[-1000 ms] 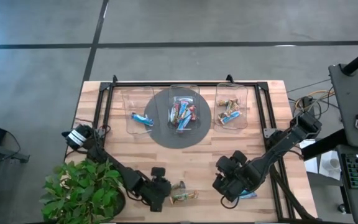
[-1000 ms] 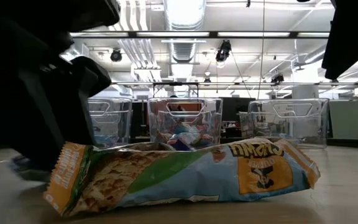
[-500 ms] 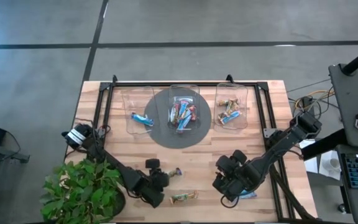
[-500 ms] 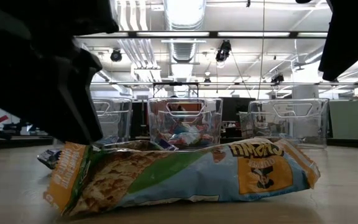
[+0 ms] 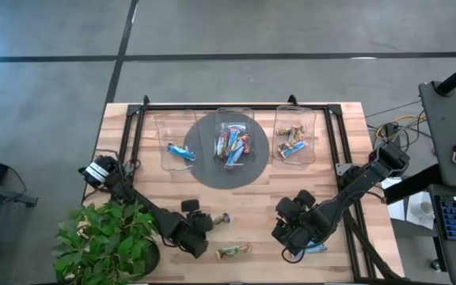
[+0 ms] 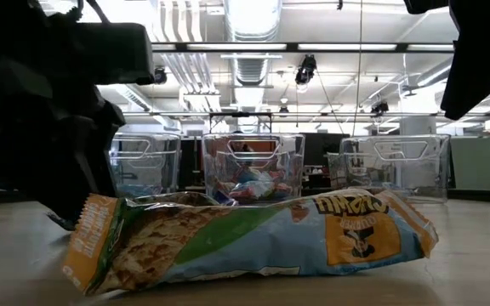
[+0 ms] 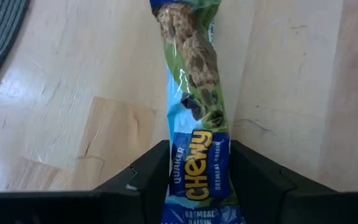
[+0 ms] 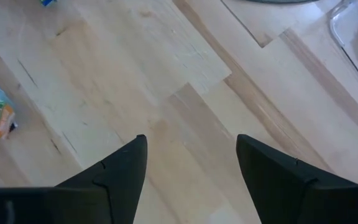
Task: Pick and place Granola Bars by type
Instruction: Put the blue granola bar into the left transparent bin
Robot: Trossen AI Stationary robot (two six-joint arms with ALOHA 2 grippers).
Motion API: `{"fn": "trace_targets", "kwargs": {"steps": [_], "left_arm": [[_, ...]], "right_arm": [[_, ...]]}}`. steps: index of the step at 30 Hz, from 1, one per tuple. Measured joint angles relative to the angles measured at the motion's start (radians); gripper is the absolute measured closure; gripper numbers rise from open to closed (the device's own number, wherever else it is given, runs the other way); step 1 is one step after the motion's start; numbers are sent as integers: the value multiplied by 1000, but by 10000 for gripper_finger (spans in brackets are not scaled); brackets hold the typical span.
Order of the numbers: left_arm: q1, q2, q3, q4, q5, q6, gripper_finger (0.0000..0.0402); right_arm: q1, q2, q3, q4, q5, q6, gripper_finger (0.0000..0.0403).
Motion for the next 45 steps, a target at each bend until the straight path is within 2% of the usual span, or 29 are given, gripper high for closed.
{"fn": "trace_targets", "kwargs": {"steps": [7, 12, 16, 20, 26, 29, 32, 34, 37, 39, 43, 45], "left_arm": [[28, -1, -12, 12, 28, -4, 262], [46, -12, -13, 6, 27, -61, 305], [68, -61, -22, -42, -23, -144, 335], [100, -201, -20, -115, -111, -273, 341], [148, -472, -19, -194, -362, -426, 341], [229, -573, -21, -318, -425, -547, 340], [357, -639, -52, -415, -428, -619, 340], [459, -678, -93, -406, -401, -620, 340], [618, -712, -179, -360, -254, -578, 339], [700, -723, -252, -296, -163, -493, 339], [810, -727, -384, -68, 14, -354, 329], [834, -725, -428, 32, 59, -322, 313]], "right_arm": [[-1, -1, -7, -1, 0, 3, 170], [0, -11, -10, -1, 35, 3, 177], [-9, -34, -12, -7, 95, 18, 180], [-23, -75, -16, -22, 162, 41, 179], [-47, -135, -23, -25, 230, 31, 179], [-62, -158, -26, -25, 272, 27, 179], [-79, -172, -26, -22, 324, 26, 179], [-94, -179, -26, -20, 341, 26, 179], [-114, -183, -26, -17, 341, 23, 179], [-124, -183, -26, -17, 341, 21, 179], [-137, -183, -28, -16, 341, 43, 179], [-141, -183, -29, -14, 340, 59, 179]]}}
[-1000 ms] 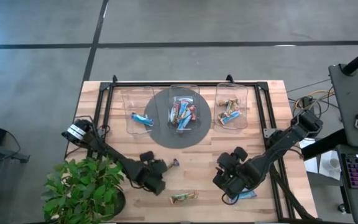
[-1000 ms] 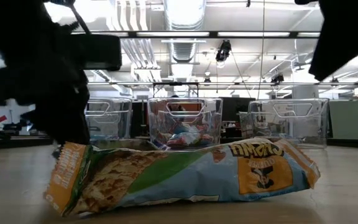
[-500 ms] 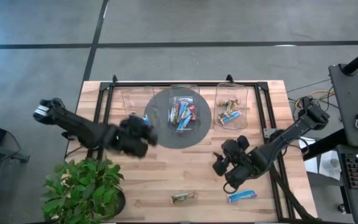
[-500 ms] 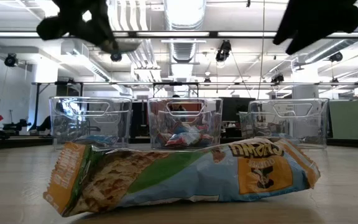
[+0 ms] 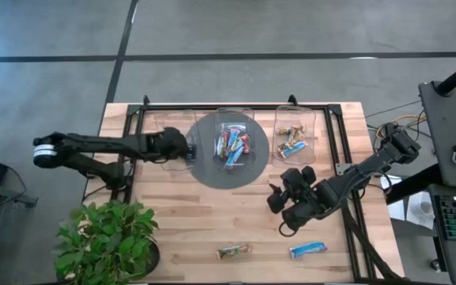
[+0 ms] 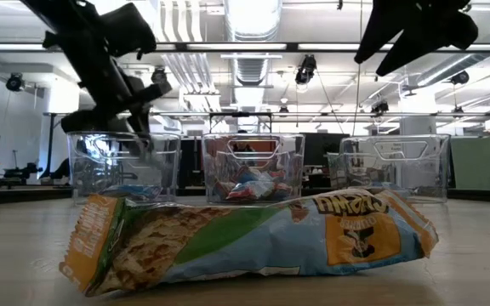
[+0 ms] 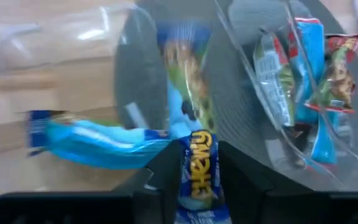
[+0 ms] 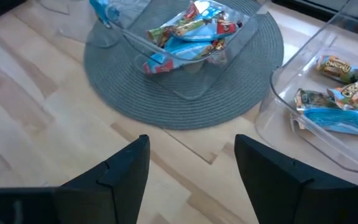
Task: Pick and place Granola Bars by type
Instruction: Put the blue granola bar into the left transparent bin
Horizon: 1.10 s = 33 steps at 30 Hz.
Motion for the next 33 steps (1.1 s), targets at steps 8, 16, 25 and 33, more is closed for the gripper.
{"fn": "trace_targets", "kwargs": {"steps": [8, 16, 25, 33], "left_arm": [[-6, -12, 12, -89, 38, 80, 233], [-246, -118, 166, -40, 41, 525, 226], [-474, -129, 215, -42, 62, 640, 226], [-553, -129, 193, -43, 64, 459, 226]], "right_arm": [[-5, 0, 0, 32, -84, -23, 179], [-5, 0, -40, 77, -475, -351, 179], [8, 17, -120, 378, -775, -787, 179], [111, 120, -114, 368, -946, -842, 179]]}}
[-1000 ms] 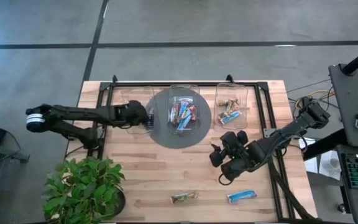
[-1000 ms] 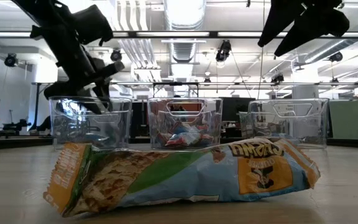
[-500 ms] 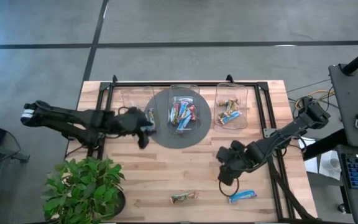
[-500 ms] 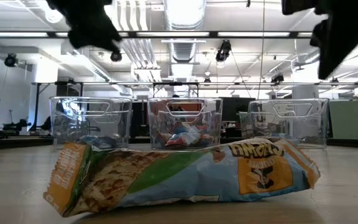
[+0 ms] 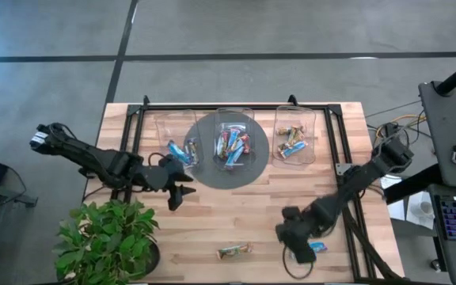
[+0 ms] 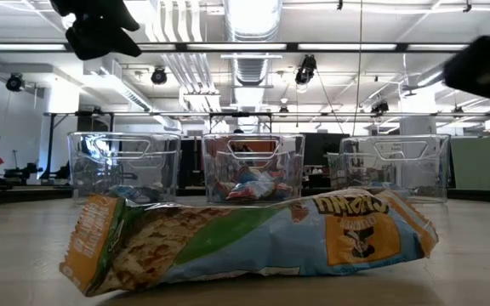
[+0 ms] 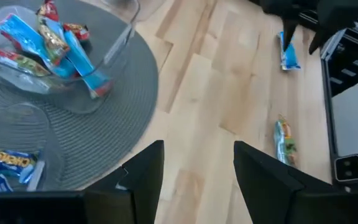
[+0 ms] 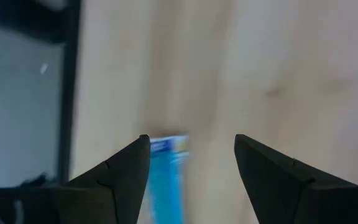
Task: Pick and place Granola Bars by type
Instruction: Put the blue granola bar into the left transparent bin
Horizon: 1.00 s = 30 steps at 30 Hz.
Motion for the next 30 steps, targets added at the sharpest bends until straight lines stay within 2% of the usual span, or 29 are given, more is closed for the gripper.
{"fn": "trace_targets", "kwargs": {"steps": [6, 10, 15, 21, 25, 30], "left_arm": [[-9, 4, -14, -1, 0, -22, 226], [-9, 14, -14, 1, -23, -17, 226], [-9, 22, -14, 1, -35, -16, 226], [-9, 23, -14, 7, -35, -16, 226], [-9, 23, -14, 10, -35, -26, 226], [-9, 23, -14, 10, -35, -27, 226]], "right_arm": [[121, 86, 55, -5, -24, 41, 179], [174, 130, 60, -24, 62, 144, 179], [186, 179, 50, -54, 114, 290, 179], [186, 224, 48, -55, 99, 319, 182], [173, 222, 43, -55, 84, 374, 212], [131, 188, 37, -53, 127, 428, 298]]}}
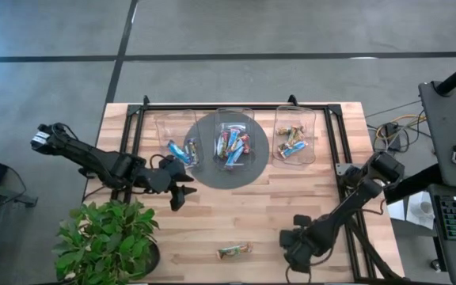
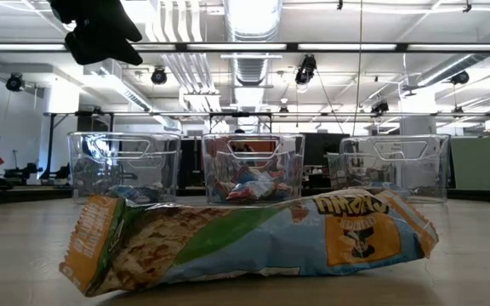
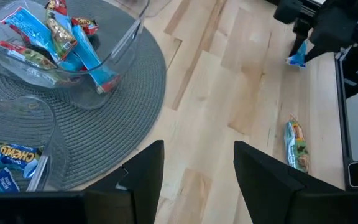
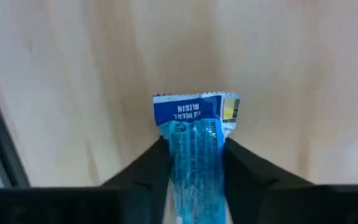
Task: Pick and place Granola Bars by type
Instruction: Put the blue granola bar into the left transparent bin
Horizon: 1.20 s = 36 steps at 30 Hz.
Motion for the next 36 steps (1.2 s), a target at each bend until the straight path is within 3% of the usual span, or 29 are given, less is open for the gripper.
{"fn": "trace_targets", "kwargs": {"steps": [3, 6, 11, 13, 15, 20, 23, 28, 36], "left_arm": [[0, 0, 0, -2, 0, 0, 225], [0, 0, 0, -2, 0, -11, 225], [-1, -3, 0, 26, -30, -45, 225], [-7, -3, 0, 69, -85, -19, 225], [-8, -3, 0, 134, -159, 30, 225], [9, -3, 0, 354, -339, 144, 225], [30, -5, 0, 420, -374, 197, 225], [31, 17, 0, 418, -459, 303, 225], [57, 121, 0, 424, -477, 370, 225]], "right_arm": [[-53, -31, -1, 9, 64, 45, 346], [-131, -100, -2, 26, 182, 114, 365], [-286, -275, -6, 83, 551, 235, 352], [-355, -345, -17, 146, 700, 270, 343], [-427, -397, -37, 257, 780, 242, 339], [-610, -431, -114, 766, 728, 9, 337], [-700, -402, -126, 964, 706, 6, 336], [-778, -354, -93, 1015, 664, 33, 335], [-814, -227, 57, 1015, 583, -53, 335]]}}
